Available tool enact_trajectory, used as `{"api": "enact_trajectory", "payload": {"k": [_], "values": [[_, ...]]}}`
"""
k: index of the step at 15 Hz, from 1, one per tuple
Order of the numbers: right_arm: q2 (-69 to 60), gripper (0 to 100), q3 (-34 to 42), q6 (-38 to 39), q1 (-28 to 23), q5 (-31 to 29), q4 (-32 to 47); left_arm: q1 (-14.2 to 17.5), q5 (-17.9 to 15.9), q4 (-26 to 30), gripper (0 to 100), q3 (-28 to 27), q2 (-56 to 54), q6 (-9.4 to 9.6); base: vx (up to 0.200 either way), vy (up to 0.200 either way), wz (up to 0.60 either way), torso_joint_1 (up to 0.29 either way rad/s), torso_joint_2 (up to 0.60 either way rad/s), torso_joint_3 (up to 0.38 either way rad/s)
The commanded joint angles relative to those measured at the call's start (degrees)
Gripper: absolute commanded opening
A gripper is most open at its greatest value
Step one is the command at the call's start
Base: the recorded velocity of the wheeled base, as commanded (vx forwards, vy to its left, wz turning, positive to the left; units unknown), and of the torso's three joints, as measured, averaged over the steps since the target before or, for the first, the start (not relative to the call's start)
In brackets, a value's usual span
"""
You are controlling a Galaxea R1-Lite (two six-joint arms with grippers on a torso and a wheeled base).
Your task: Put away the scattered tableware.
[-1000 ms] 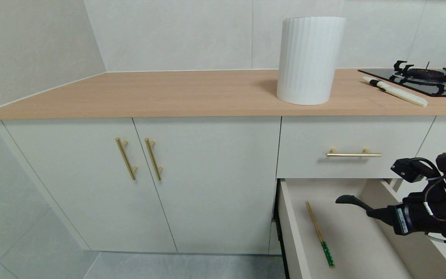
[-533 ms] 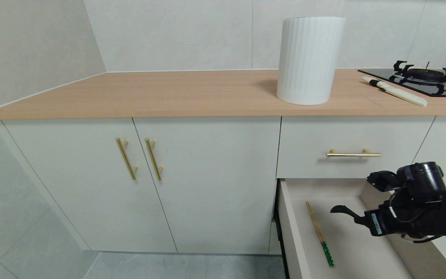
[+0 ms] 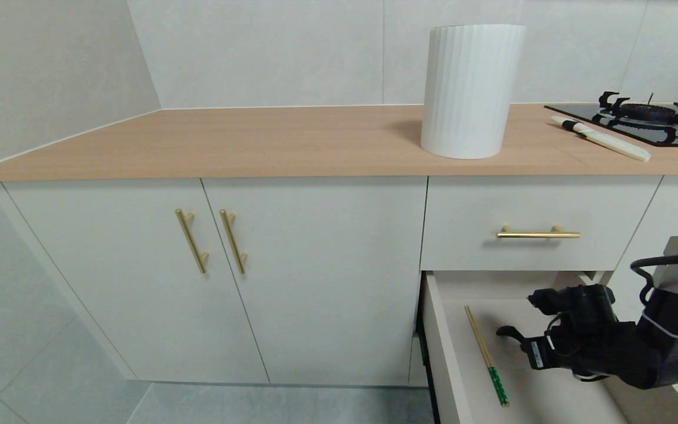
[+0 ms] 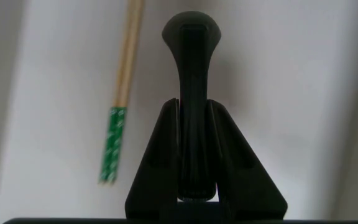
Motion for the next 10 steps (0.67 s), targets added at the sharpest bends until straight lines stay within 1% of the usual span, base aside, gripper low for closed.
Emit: {"api": "enact_trajectory", "payload": {"k": [1, 4, 10], "values": [[5.4, 0, -0.4, 0.0, -0.1, -0.1, -1.2, 0.0, 0.0, 0.0, 100, 0.0, 0.0, -0.02, 0.000, 0.000, 0.00, 0.000, 0.00, 0.000], [6.8, 0, -1.1, 0.0, -0.2, -2.8, -4.1, 0.0, 0.0, 0.0, 100, 0.0, 0.0, -0.02, 0.000, 0.000, 0.00, 0.000, 0.00, 0.000], [6.5, 0, -1.6, 0.0, -1.4, -2.9, -4.4, 0.0, 0.0, 0.0, 100, 0.0, 0.0, -0.02, 0.000, 0.000, 0.00, 0.000, 0.00, 0.000]]}}
